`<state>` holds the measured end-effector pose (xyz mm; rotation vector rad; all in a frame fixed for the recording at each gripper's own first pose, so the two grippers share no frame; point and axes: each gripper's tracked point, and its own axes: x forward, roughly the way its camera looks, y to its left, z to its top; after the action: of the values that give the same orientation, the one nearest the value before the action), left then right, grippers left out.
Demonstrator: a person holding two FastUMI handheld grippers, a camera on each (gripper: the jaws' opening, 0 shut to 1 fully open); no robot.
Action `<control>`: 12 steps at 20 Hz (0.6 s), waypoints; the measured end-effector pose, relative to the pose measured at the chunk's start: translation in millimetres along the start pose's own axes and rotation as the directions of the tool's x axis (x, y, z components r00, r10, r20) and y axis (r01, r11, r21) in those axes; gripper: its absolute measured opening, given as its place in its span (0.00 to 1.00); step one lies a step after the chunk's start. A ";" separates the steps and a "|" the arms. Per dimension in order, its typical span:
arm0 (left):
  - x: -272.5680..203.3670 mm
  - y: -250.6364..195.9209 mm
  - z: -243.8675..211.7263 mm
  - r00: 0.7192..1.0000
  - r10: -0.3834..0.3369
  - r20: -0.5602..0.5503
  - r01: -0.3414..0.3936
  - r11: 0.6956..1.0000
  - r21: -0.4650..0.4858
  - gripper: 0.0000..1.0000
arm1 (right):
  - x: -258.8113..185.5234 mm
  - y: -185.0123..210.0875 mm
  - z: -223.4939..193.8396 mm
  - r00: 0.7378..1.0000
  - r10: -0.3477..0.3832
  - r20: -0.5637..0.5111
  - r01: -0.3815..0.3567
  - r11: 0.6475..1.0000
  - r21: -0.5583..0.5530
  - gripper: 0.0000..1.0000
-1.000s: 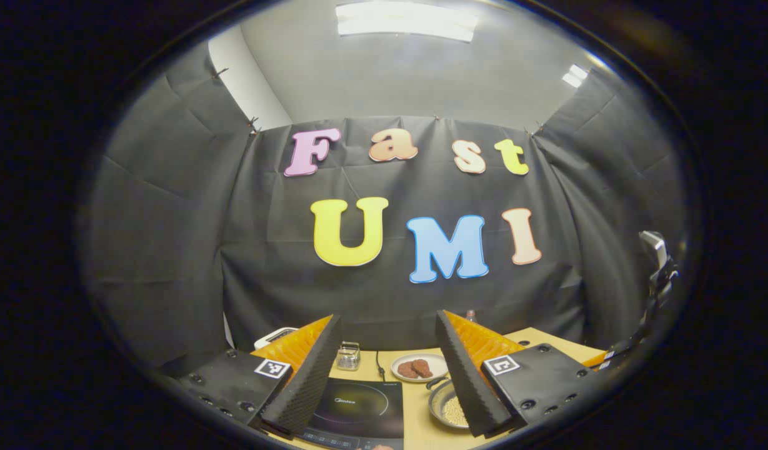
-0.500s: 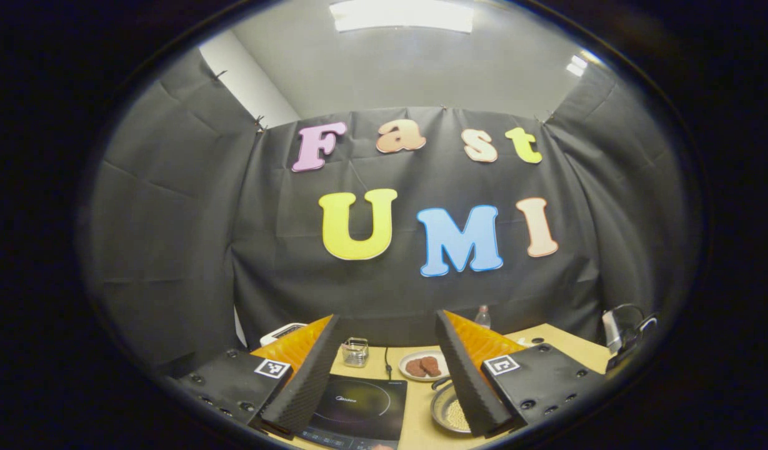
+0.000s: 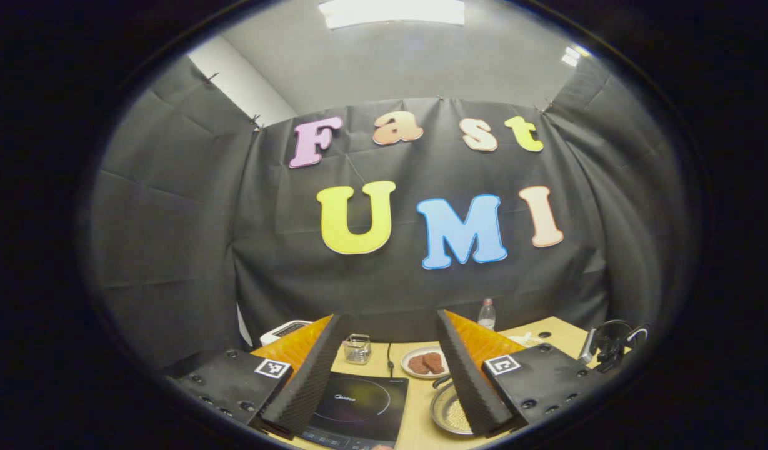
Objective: First push the handle of the pot to place it horizontally, then grasp the pot with both hands and set it on the induction cooktop.
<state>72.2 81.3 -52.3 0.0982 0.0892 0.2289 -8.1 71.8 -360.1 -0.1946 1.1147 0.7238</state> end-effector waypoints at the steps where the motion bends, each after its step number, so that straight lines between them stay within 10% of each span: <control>1: 1.2 -2.1 -2.2 1.000 0.000 -0.004 0.000 1.000 0.000 0.98 | -0.9 -1.7 -1.7 1.000 -0.010 -0.002 0.010 1.000 -0.002 0.01; 12: 9.2 -26.7 -10.1 1.000 0.004 -0.016 -0.004 1.000 -0.007 0.93 | -3.9 -74.6 3.1 0.990 -0.143 -0.004 0.143 0.987 0.078 0.01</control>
<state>86.1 58.5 -65.9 0.0900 0.1046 0.2337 39.4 14.9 -370.6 -0.2056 1.1137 0.5518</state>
